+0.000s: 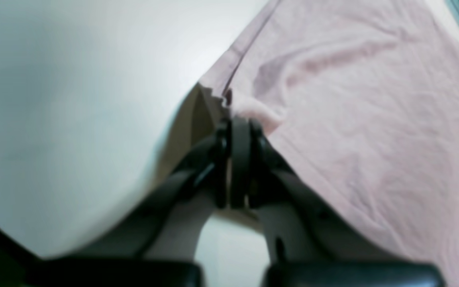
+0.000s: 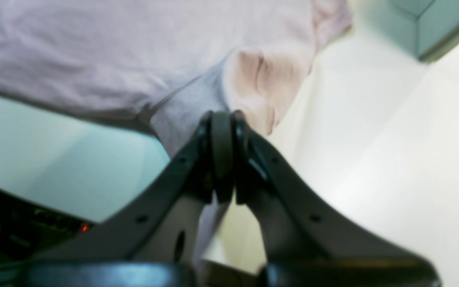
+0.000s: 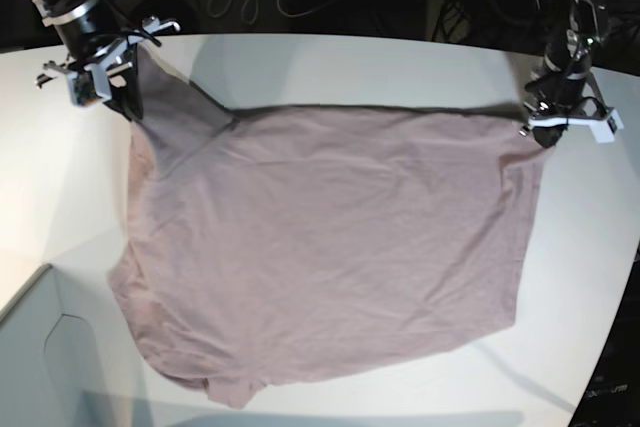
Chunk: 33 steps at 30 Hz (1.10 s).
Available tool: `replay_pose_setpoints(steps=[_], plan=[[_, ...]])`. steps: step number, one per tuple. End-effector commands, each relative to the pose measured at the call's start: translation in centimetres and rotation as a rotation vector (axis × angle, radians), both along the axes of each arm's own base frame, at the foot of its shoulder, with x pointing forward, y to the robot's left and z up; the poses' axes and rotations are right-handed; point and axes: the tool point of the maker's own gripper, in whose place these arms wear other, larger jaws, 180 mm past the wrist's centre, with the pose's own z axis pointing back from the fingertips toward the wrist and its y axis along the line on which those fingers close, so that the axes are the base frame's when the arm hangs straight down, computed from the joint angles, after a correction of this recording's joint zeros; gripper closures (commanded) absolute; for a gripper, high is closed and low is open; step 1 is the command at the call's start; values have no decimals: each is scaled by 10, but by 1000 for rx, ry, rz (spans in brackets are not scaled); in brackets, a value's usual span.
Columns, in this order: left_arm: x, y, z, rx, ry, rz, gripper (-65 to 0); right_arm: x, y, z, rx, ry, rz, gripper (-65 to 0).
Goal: Layout the t-shirt on the table in an organized manner, then fold the t-shirt properly
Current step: 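Swing the held shirt up and lay it flat across the table, then open both grippers and release the shirt shoulders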
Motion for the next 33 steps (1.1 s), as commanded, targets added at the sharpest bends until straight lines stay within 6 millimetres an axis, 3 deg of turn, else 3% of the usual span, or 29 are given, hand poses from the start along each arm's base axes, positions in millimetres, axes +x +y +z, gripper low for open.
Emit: replay_pose_setpoints(steps=[1,4,8,16,25,30,33], plan=[[6,6,11,17,-41,4,-1,2,-2,11,8,-42,7,0],[4,7,13,25,-42,5,-1,0,-16,11,-16,-39,-24,0],[-1,28,38,67,-92,49,-1,-11,-30,8,-41,-14,-55,0],[-16,55,72,141,-142,105,-1,-50,-12,-13,-7,104,-23,0],[-41,60,58,150,-80,116,-1,-86,-14,-27,-15,208,-17,0],[-43,62,53,143,-67,123,-1,-109,-1,-56,25,310,37,0],[-45,60,45,131,-47,120,-5,-106,2,-65,44,320,36,0]])
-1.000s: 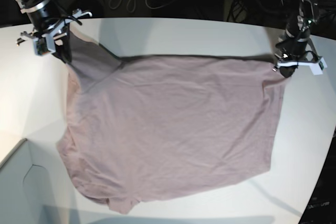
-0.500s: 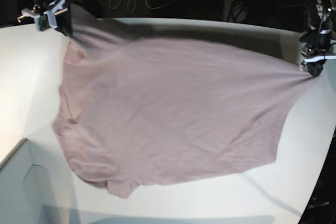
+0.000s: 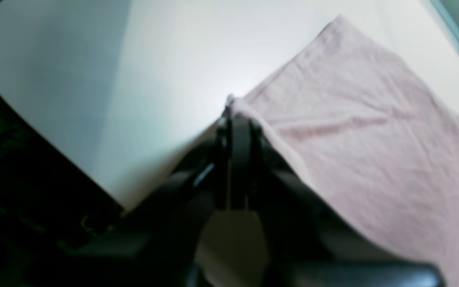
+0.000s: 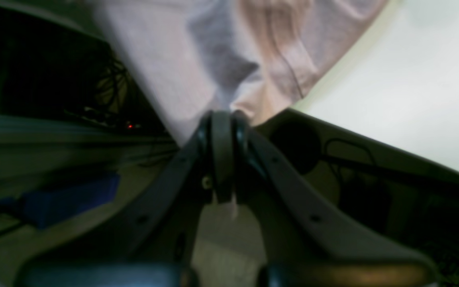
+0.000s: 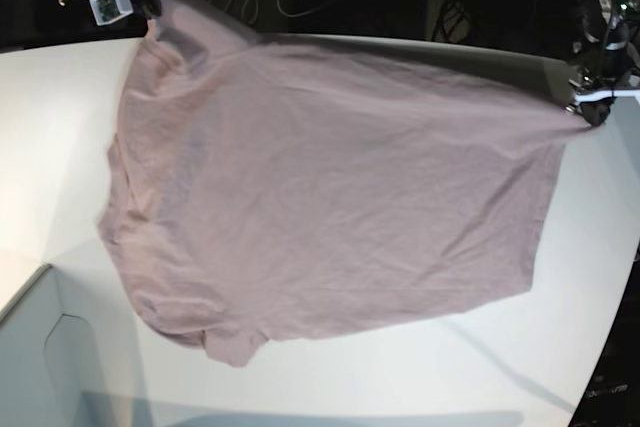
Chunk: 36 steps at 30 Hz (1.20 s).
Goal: Layout the t-shirt on the table in an organized manner, then fold the t-shirt properly
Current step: 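Open both grippers and release the shirt shoulders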
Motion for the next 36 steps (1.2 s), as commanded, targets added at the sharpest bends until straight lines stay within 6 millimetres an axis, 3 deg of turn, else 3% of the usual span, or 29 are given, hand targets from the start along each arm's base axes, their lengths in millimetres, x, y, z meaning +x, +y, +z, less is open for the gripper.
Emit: replay_pose_setpoints(steps=[1,5,10,13,17,20,24,28,36], plan=[[2,6,9,26,-24,3,-5,3,0,5,11,-25,7,0],[-3,8,-1,14,0,12,-24,3,-2,3,9,-20,7,0],[-3,7,5,23,-9,6,-233,5,-9,6,-8,-29,-2,0],[-1,8,11,33,-25,7,-326,7,-14,8,-22,-35,4,-57],[5,15,19,48,-52,21,-330,13,-13,15,-29,-60,14,-165],[30,24,36,49,-128,47,-330,23,-11,26,-36,-97,25,-227],[68,25,61,52,-225,45,-332,44,-29,43,-71,-178,-48,-283],[113,34,73,28,-294,64,-332,81,-42,58,-88,-282,-109,-305],[205,16,51,11,-213,-23,-332,146,-40,74,-99,-345,-111,-306]])
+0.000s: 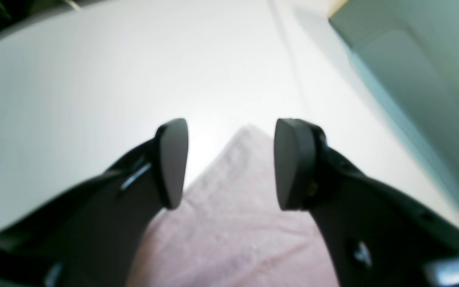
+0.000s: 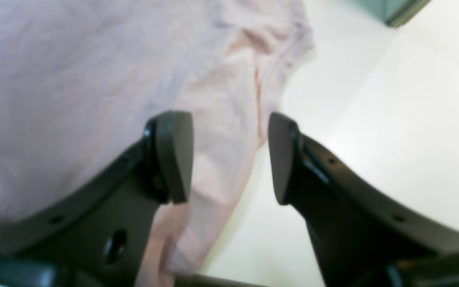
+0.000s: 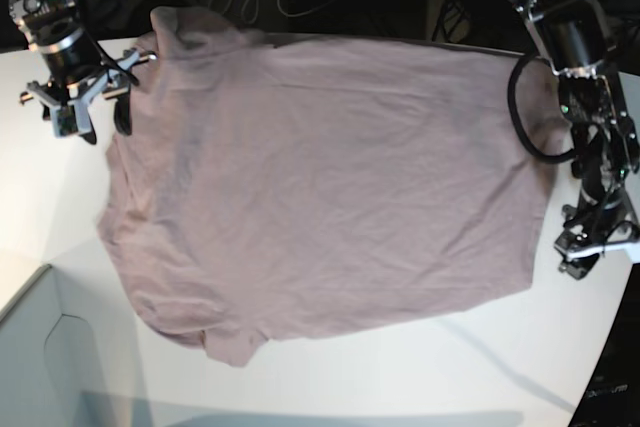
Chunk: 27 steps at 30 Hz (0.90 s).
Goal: Layout the t-shirt on the table in an organized manner, then fold the t-shirt properly
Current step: 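Open both grippers and release the shirt shoulders, then move the left gripper over the shirt body and grasp the fabric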
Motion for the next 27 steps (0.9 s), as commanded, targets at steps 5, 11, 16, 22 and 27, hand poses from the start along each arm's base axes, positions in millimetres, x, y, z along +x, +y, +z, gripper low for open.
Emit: replay_pose_setpoints(steps=[5,11,16,22,27], plan=[[55,-9,-2,50,41,-42,-332,41,7,1,-1,17,42,-306],[86,-19,-18,214,101,-80,-332,61,18,-29,43,90,77,-304],[83,-26,-45,277,150,-101,-332,57,22,-50,73,144,80,-304],[63,-27,-72,289,182,-88,-332,56,24,-54,77,155,84,-303],[40,-47,-105,258,248,-118,-330,54,24,-55,77,159,84,-303]])
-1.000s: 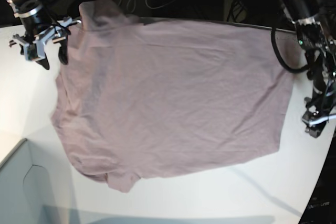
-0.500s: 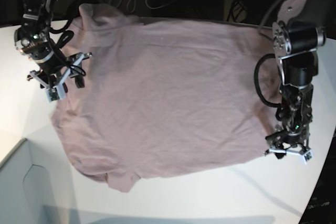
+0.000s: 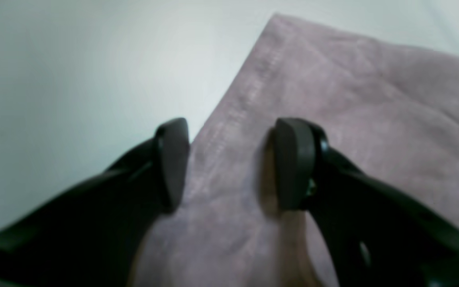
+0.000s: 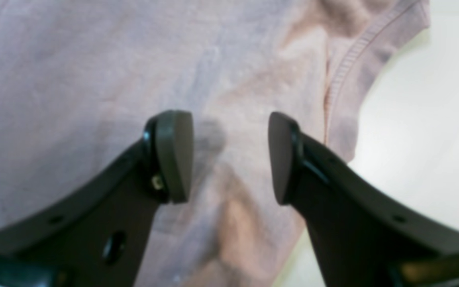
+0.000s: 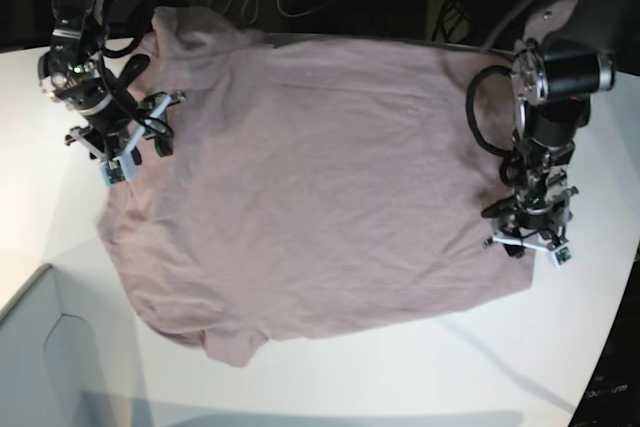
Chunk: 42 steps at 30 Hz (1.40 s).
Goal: Layout the t-shirt on the table in an organized manner, then fold the t-shirt properly
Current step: 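Move the left gripper over the shirt body and grasp the fabric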
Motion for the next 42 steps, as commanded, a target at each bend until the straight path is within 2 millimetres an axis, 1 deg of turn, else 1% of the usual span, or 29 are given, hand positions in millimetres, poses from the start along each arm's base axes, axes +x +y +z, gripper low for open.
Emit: replay_pose_setpoints(steps=[1,2,3,4,5,8,9,10,12,13,14,15,16,17,18,19,22,26,28,30,32,35,37,39,40,42], plan=[[9,-7,5,-18,-7,-12,-328,8,-1,11,4,-43,6,-303],[8,-7,5,-18,-6,-12,-323,7,-1,10,4,-42,6,-303],[8,-7,4,-19,-4,-12,-303,6,1,10,5,-40,11,-303],[8,-7,4,-19,-3,-12,-259,6,3,9,7,-37,17,-303],[8,-7,4,-19,-3,-12,-203,5,3,9,7,-36,18,-303],[8,-8,4,-21,-2,-13,0,5,3,8,7,-34,18,-303],[8,-8,3,-23,1,-12,0,4,3,8,7,-33,18,-303],[10,-8,6,-21,-8,-13,-15,4,3,8,6,-31,18,-303],[12,-15,6,-28,-17,-19,0,4,3,8,6,-31,18,-303],[17,-20,11,-32,-33,-26,0,4,3,8,6,-31,18,-303],[25,-23,20,-31,-63,-33,0,4,3,8,6,-31,18,-303],[26,-27,24,-28,-81,-41,0,4,3,8,6,-31,18,-303],[23,-33,25,-25,-99,-51,0,4,3,7,7,-30,18,-303],[21,-39,30,-21,-131,-62,0,4,3,7,7,-30,18,-303],[22,-46,42,-14,-179,-74,0,4,3,7,7,-30,18,-303],[19,-55,51,-7,-216,-96,0,4,3,7,7,-30,18,-303],[7,-94,78,19,-286,-216,0,1,3,5,7,-22,18,-303],[-23,-136,94,26,-337,-333,0,1,3,5,7,-22,18,-303],[-42,-161,90,20,-330,-404,0,1,3,5,7,-22,18,-303],[-60,-190,81,7,-306,-489,0,1,3,5,7,-21,18,-303],[-77,-209,68,22,-265,-582,0,1,3,5,7,-21,18,-303],[-96,-239,56,62,-228,-723,-1,1,3,5,7,-21,18,-303],[-110,-253,45,93,-197,-800,-5,1,4,4,10,-21,17,-303],[-117,-262,40,114,-184,-847,-14,1,4,4,10,-21,17,-303],[-119,-263,39,122,-181,-855,-37,1,4,4,10,-21,17,-303],[-122,-264,38,134,-178,-863,-129,1,5,4,12,-21,16,-303]])
